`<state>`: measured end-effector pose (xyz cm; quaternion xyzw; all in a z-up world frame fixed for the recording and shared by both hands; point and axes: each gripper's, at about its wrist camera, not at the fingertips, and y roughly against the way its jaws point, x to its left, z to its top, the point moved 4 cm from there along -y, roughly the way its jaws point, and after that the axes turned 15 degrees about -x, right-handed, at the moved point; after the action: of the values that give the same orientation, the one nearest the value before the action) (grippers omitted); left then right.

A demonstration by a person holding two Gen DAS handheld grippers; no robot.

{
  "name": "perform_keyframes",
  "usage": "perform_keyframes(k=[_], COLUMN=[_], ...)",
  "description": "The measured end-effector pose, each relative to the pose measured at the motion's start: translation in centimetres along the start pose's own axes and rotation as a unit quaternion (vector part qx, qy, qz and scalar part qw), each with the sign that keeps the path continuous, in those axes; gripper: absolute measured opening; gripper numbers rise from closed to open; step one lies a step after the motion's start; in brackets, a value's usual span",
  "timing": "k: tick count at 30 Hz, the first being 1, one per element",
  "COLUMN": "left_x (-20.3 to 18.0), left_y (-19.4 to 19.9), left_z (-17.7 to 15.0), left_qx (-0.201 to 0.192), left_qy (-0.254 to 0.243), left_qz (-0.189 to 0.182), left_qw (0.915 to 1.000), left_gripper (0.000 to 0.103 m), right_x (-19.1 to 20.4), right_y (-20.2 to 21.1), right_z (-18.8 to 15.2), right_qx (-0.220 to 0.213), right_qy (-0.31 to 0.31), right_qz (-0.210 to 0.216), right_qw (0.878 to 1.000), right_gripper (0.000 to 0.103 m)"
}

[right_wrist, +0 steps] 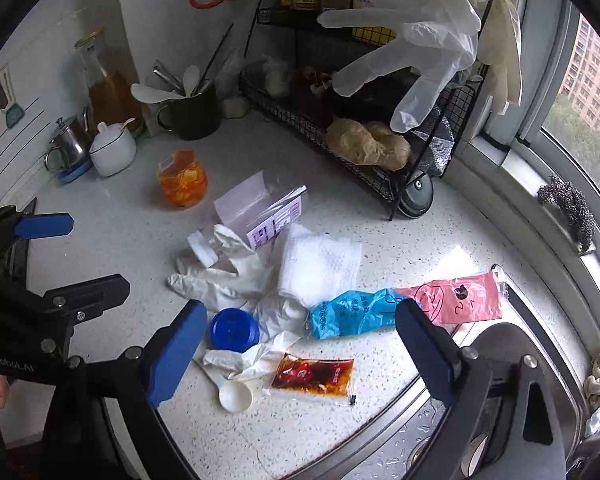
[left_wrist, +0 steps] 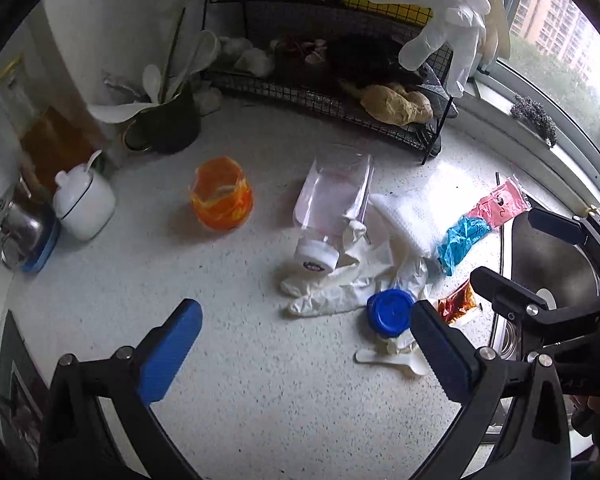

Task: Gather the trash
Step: 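Grasp the clear pink-tinted plastic bottle with the left gripper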

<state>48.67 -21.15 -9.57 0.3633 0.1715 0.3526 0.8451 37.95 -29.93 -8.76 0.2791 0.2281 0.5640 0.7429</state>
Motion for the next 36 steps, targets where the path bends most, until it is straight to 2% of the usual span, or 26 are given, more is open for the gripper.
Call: perform_keyframes(k=[7,12,25,26,28,30,36], left_x=[-1.0,-1.9,-2.0,-2.1,-2.2,-2.2,-2.6], left_y=[-5.8,-9.4,-16.0,-16.2,-16.5,-16.9,-15.9], left_z=[4.0,5.3,5.5,5.4,5.1,4.6,4.3], left_qx=[0.027,0.045,0.1,0.101,0.107,0.116,0.092], left_qy=[-0.061,-0.101,-0.102,-0.102,-0.103,-0.102,-0.094], left_qz=[-0.048,-0.062,-0.106,-0.109,-0.114,-0.119,-0.137], left_qw=[0.9966,0.992,0.9841,0.9836,0.9823,0.9808,0.9818], left_gripper=[0.103,0.103,0.103,0.101,0.091,0.072,0.07], right_x=[-2.9,-4.7,-7.0,-7.1,-7.2,-7.2,-6.9], right_y=[-3.4,-5.8,-10.1,-10.2,-10.5,-10.7,-10.4], right_z=[1.2,1.2,0.7,0.6,0.3,0.2,0.6], right_qx=[0.017,0.036,0.075,0.078,0.082,0.084,0.077], right_qy=[-0.055,-0.087,-0.104,-0.105,-0.107,-0.113,-0.113], right_qz=[-0.055,-0.074,-0.1,-0.1,-0.1,-0.095,-0.09], right_qw=[0.997,0.993,0.987,0.986,0.986,0.985,0.986], right_gripper=[0.095,0.095,0.095,0.095,0.095,0.095,0.095])
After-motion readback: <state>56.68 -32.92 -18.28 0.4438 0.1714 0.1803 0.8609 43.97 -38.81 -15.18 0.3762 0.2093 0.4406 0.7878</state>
